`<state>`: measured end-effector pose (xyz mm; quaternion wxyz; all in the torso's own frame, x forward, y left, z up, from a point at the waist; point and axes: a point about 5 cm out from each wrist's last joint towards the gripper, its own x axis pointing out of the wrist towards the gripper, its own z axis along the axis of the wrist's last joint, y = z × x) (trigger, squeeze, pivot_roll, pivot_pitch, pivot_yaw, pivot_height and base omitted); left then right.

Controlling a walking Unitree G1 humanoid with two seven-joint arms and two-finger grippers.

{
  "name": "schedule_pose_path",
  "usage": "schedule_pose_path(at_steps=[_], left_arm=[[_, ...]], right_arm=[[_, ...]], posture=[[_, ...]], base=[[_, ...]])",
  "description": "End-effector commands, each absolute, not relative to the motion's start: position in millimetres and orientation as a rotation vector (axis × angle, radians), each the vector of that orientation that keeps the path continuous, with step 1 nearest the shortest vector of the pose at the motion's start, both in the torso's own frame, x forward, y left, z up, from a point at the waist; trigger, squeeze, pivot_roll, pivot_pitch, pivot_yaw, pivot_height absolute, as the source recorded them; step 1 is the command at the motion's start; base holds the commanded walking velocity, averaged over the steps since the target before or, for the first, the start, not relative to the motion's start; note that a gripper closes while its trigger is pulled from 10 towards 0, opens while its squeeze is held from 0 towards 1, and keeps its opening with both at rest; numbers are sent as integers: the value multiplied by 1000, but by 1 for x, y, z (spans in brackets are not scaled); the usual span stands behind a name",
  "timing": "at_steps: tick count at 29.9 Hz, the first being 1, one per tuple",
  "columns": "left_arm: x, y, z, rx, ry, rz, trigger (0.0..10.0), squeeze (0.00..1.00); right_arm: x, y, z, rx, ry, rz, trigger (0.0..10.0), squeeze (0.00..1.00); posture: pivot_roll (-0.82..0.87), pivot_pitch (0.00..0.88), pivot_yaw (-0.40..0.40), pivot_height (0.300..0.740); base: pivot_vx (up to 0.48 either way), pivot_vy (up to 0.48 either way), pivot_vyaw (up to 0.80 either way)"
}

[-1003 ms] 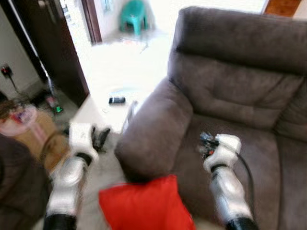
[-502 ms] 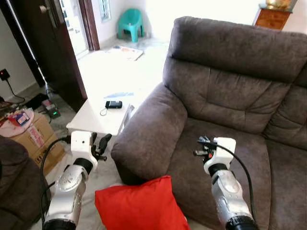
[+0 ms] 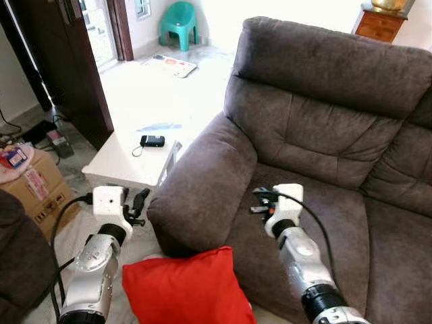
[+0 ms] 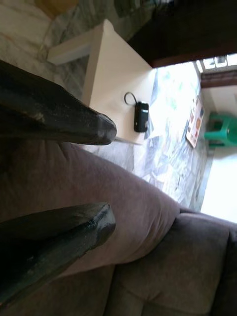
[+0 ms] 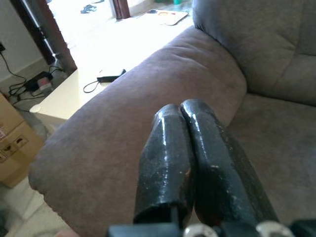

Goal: Move the pillow to the sofa from floor

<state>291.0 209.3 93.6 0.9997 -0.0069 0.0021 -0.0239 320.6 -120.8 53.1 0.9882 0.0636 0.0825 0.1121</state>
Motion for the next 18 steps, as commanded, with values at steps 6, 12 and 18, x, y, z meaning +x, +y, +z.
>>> schedule_pose_path(at_steps=[6,12,18], left_arm=[[289,209,87,-17,19,-31,10000,0],[294,206,86,-20,24,-45,10000,0],[301,206,88,-7,24,-60,10000,0]], right_arm=[[317,-132,44,103,192,210,10000,0],[322,-164,50,75,160,100,10000,0],[320,-174,52,84,134,61,10000,0]], posture=[[183,0,-143,740],[124,0,-102,740],[112,0,-95,740]], base=[[0,0,0],[0,0,0],[0,0,0]])
